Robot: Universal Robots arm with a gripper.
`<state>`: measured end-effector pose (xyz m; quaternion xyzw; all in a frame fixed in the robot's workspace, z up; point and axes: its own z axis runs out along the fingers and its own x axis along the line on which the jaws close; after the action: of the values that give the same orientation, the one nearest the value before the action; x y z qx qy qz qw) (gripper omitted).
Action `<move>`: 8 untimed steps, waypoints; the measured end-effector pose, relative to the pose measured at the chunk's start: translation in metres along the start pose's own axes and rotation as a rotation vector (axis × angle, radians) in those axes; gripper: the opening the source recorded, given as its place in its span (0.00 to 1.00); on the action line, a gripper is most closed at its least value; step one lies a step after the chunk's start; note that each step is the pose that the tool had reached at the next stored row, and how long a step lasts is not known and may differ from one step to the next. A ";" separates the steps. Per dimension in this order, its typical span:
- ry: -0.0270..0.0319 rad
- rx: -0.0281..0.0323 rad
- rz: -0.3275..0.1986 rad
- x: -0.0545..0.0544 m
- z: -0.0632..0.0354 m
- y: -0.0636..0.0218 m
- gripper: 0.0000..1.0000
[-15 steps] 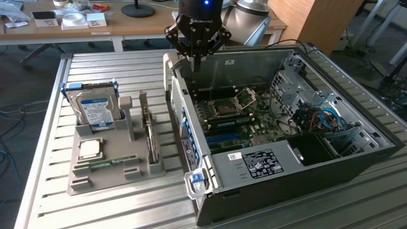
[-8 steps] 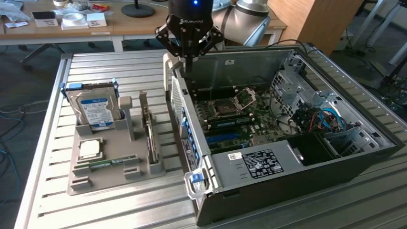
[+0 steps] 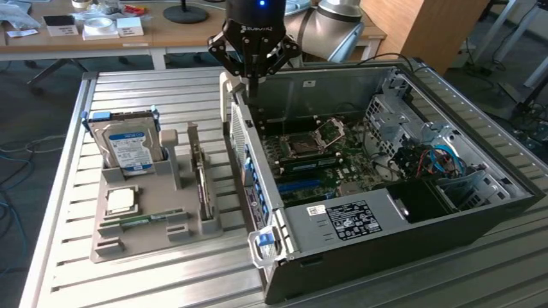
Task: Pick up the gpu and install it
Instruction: 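Reach for the gpu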
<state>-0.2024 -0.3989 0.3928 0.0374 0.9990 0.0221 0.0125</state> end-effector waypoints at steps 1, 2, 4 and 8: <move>0.0000 -0.0001 0.000 0.000 0.0000 0.0000 0.11; 0.0000 0.0000 0.000 0.000 0.0000 0.0000 0.11; -0.0001 -0.0001 0.000 0.000 0.0000 0.0000 0.11; -0.0001 0.0000 0.000 0.004 -0.0001 -0.0003 0.11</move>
<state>-0.2067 -0.3989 0.3927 0.0374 0.9990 0.0221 0.0125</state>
